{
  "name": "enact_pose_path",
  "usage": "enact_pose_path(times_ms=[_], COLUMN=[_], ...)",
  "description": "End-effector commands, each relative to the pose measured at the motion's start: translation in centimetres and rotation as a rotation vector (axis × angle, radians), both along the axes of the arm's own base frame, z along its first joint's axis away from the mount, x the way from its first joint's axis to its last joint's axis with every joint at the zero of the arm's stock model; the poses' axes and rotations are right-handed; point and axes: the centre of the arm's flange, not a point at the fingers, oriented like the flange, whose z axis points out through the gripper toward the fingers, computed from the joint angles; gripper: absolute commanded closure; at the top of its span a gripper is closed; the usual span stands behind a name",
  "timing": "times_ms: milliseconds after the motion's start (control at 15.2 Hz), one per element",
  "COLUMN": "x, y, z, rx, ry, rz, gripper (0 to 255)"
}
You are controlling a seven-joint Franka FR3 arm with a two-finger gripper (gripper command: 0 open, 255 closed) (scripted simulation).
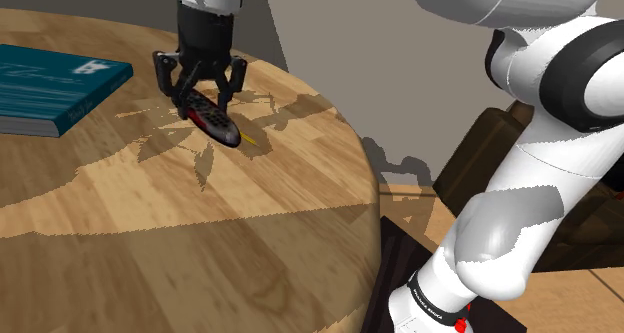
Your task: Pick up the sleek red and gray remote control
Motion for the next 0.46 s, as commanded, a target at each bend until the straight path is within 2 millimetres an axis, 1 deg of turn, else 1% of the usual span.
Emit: enact_pose_path(times_ms=[0, 264, 396], x=[-0.2, -0.2, -0.2], y=[0.0, 0.0, 0.0], z=[1.1, 3.2, 3.3], rx=[0.000, 0.000, 0.000], ry=[0.000, 0.000, 0.000], rz=[0.000, 0.000, 0.000], gripper=[255, 255, 255])
